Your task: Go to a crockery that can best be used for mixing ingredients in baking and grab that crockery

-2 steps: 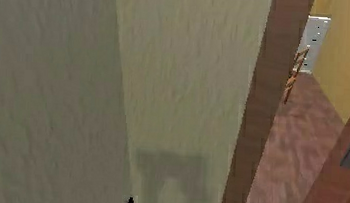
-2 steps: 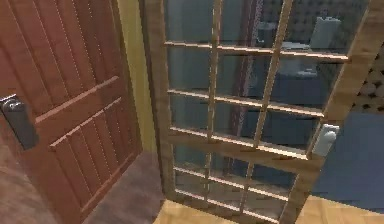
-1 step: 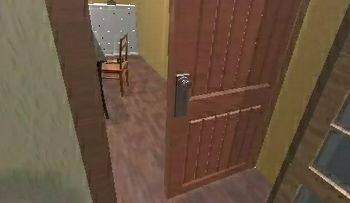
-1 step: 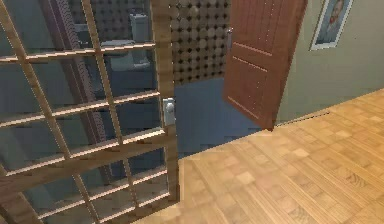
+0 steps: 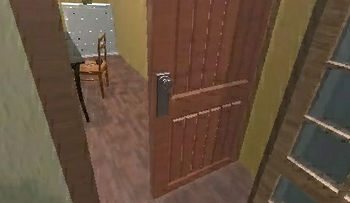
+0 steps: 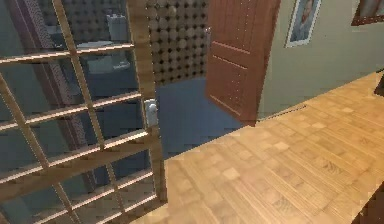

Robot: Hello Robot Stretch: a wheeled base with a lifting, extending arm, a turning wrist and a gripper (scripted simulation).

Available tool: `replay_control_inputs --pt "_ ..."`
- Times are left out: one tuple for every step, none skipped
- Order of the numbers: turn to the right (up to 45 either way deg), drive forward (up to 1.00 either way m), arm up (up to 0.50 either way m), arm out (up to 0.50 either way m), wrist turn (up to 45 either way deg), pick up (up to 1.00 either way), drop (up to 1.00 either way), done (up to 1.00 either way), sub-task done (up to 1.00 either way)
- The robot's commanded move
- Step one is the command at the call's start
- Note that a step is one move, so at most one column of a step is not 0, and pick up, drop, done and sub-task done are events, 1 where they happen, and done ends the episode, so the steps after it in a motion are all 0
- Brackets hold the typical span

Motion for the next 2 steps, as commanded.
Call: replay_control_inputs --pt "0.0 0.50 0.00 0.00 0.0 0.00 0.00 0.00 0.00" --pt "-18.0 0.00 0.00 0.00 0.0 0.00 0.00 0.00 0.00"
